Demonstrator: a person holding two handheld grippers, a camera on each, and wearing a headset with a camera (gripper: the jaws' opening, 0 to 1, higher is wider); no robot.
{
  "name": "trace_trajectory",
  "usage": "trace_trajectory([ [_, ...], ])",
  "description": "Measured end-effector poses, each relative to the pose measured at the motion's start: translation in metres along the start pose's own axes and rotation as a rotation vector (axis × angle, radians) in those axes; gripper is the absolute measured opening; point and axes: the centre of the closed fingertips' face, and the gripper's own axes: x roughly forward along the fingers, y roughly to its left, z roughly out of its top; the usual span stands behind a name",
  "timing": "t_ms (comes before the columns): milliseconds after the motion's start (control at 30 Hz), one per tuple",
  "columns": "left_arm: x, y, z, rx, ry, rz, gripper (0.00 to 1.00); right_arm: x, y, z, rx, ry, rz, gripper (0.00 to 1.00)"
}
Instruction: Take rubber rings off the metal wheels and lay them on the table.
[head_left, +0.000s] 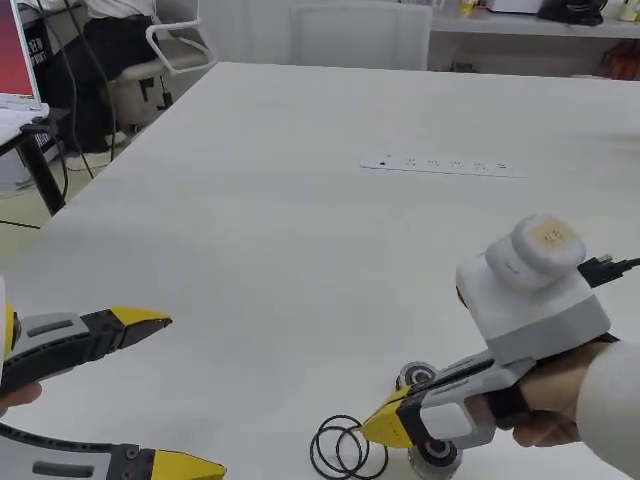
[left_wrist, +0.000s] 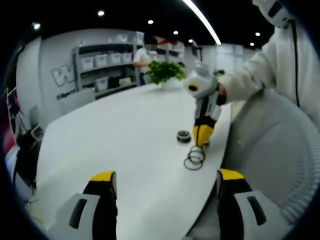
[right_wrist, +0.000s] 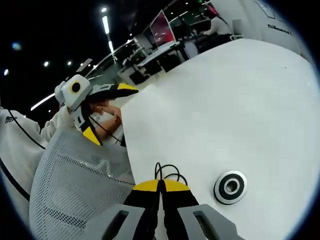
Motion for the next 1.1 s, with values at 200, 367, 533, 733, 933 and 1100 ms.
trace_trajectory([
  [200, 0.000, 0.000, 0.000, -0.001, 0.000, -0.002, 0.83, 0.004, -0.006, -0.006, 0.023, 0.012, -0.008, 0.00],
  [367, 0.000, 0.001, -0.001, 0.000, 0.004, -0.001, 0.83, 0.005, -0.009, -0.007, 0.024, 0.016, -0.022, 0.00],
  [533, 0.001, 0.001, -0.001, -0.001, 0.005, -0.001, 0.83, 0.006, -0.013, -0.010, 0.017, 0.025, -0.042, 0.00],
  [733, 0.001, 0.000, -0.004, 0.005, 0.016, -0.004, 0.83, 0.007, -0.015, -0.012, -0.008, 0.040, -0.055, 0.00],
  [933, 0.001, 0.001, -0.004, 0.005, 0.016, -0.001, 0.82, 0.006, -0.018, -0.012, -0.024, 0.043, -0.074, 0.01],
  [1100, 0.001, 0.001, -0.005, 0.013, 0.022, 0.000, 0.82, 0.004, -0.018, -0.012, -0.015, 0.043, -0.076, 0.03],
])
